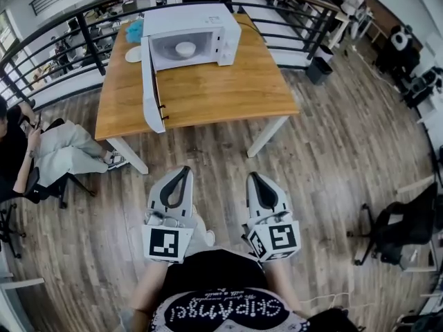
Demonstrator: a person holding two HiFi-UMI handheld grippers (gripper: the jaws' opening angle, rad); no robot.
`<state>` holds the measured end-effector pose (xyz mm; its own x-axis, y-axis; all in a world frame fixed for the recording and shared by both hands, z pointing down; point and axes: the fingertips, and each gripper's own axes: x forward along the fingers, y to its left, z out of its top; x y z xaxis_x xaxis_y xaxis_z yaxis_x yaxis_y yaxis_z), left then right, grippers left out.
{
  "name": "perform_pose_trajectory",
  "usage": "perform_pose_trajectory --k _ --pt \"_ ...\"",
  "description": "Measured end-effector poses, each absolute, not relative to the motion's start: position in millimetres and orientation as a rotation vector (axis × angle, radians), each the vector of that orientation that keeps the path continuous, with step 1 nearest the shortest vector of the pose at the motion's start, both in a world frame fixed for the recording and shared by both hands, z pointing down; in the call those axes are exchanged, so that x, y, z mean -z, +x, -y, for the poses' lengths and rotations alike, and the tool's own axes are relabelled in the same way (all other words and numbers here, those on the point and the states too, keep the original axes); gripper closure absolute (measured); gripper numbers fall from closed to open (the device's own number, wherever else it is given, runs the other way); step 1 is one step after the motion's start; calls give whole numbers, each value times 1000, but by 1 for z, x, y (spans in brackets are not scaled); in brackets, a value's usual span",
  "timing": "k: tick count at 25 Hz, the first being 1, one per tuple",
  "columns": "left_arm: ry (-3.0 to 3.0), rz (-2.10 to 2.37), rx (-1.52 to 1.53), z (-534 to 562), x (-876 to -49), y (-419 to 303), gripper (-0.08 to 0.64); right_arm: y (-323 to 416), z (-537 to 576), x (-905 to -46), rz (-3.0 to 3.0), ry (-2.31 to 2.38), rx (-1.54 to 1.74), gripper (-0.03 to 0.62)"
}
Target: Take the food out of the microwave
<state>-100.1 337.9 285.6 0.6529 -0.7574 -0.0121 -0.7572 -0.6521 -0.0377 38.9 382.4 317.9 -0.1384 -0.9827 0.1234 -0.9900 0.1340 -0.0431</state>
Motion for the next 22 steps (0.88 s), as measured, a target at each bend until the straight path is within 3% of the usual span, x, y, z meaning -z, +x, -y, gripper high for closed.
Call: perform_pose_trajectory --k 22 --pt "-2883 -1205 -4 -174 -273 -56 526 77 -227 -319 2234 2077 -242 555"
